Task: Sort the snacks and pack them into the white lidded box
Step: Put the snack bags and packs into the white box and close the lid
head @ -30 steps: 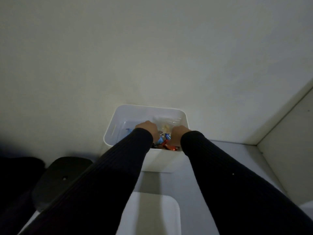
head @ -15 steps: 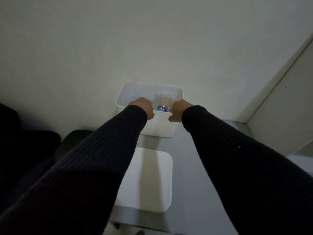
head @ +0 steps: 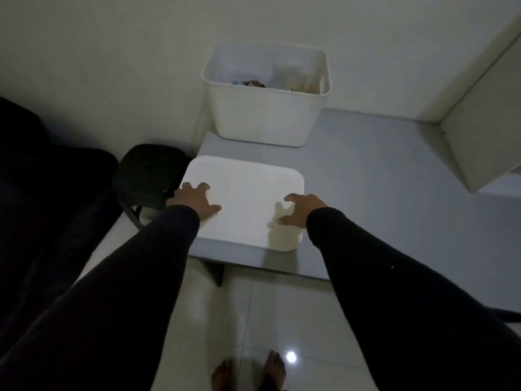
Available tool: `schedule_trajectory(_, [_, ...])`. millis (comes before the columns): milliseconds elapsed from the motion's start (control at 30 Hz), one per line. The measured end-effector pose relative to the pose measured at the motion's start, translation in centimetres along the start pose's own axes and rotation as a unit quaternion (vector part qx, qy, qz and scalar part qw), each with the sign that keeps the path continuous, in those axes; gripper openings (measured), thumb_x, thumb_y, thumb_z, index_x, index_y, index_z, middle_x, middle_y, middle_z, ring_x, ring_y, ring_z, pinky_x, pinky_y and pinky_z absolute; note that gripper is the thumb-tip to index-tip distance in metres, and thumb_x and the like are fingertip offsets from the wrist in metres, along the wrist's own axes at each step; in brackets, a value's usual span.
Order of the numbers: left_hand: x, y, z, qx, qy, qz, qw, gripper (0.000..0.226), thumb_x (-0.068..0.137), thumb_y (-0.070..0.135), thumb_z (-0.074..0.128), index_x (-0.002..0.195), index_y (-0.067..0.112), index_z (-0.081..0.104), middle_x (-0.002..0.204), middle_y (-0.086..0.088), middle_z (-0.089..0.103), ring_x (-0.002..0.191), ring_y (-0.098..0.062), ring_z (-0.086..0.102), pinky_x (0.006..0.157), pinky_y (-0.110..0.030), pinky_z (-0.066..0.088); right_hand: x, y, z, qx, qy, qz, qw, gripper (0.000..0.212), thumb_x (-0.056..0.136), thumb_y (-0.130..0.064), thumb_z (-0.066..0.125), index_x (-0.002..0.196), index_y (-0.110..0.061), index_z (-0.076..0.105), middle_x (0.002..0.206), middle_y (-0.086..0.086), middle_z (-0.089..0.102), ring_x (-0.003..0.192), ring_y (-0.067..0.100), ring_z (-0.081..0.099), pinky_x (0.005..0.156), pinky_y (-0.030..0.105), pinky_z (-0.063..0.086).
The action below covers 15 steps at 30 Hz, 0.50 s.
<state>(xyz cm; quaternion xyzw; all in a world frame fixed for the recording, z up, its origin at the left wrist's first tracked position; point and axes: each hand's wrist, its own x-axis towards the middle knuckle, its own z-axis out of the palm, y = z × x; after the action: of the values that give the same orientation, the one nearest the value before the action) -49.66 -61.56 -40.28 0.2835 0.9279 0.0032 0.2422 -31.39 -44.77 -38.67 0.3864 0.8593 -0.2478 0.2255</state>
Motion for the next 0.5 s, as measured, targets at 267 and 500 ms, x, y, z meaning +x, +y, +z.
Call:
schedule_trajectory(267, [0.6, -4.4, 4.7, -0.067, -0.009, -0.006, 0.998, 0.092, 0.078, 0.065, 0.058, 0.149, 0.040, 0.007, 0.156, -0.020, -0.002, 0.141, -0.044, 0.012, 0.115, -0.051, 0.022, 0.8, -0.4, 6.5, 0.002, 0.081, 0.067, 0.994, 0.078, 0.074, -0.058, 0.066, 0.139, -0.032, 0.031, 0.134, 0.020, 0.035, 0.127, 0.038, 0.028, 0.098, 0.045, 0.037])
schedule_trajectory(500, [-0.1, -5.0, 4.8, -0.171, 0.042, 0.006, 0.984, 0.091, 0.071, 0.058, 0.071, 0.146, 0.034, 0.025, 0.148, -0.014, 0.020, 0.134, -0.037, 0.027, 0.110, -0.044, 0.029, 0.8, -1.0, 7.0, 0.127, 0.128, 0.087, 0.980, 0.086, 0.073, -0.051, 0.072, 0.145, -0.032, 0.028, 0.139, 0.018, 0.031, 0.132, 0.036, 0.027, 0.106, 0.041, 0.032])
